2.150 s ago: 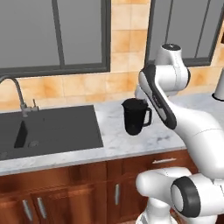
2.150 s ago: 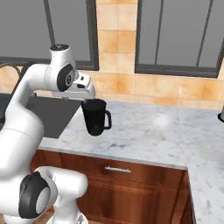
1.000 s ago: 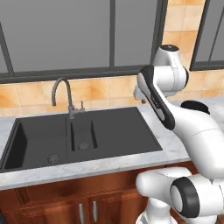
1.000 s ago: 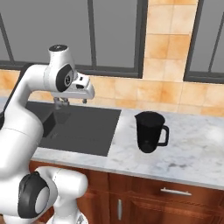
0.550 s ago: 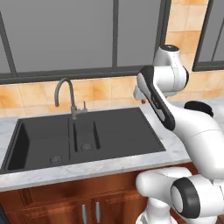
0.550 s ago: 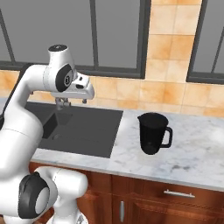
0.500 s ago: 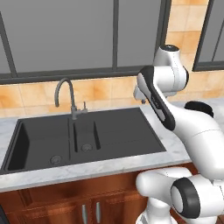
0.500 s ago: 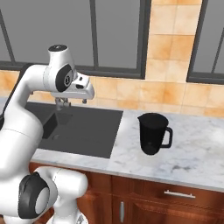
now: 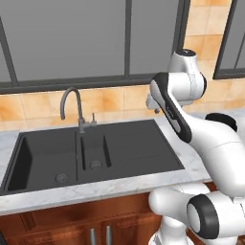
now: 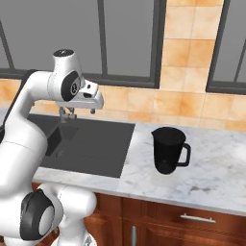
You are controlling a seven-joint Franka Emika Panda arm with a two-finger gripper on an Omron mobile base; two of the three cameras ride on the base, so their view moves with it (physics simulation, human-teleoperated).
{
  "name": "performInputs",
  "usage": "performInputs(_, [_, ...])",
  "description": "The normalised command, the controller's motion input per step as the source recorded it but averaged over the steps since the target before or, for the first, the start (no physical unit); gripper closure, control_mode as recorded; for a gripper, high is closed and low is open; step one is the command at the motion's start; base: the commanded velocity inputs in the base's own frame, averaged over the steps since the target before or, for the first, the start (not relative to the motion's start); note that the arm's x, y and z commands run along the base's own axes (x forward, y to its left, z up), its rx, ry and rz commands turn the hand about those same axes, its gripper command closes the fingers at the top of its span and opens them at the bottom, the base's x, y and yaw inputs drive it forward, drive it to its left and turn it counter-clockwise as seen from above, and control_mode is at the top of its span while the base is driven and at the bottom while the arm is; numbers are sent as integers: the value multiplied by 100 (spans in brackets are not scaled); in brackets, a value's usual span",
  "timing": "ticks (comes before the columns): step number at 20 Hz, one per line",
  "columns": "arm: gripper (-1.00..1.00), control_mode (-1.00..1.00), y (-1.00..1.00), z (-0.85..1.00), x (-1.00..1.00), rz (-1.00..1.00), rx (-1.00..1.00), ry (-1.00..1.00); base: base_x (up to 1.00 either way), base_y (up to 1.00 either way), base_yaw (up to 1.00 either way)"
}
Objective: Turn on the sink faucet and place the jug under the water for a few seconds to fill it up.
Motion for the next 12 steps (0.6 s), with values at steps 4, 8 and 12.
performInputs(4, [-100, 100, 0, 0, 0, 0, 0, 0, 12, 4, 0])
performInputs(8, [-100, 100, 0, 0, 0, 0, 0, 0, 0, 0, 0])
performInputs(12, [-100, 100, 0, 0, 0, 0, 0, 0, 0, 0, 0])
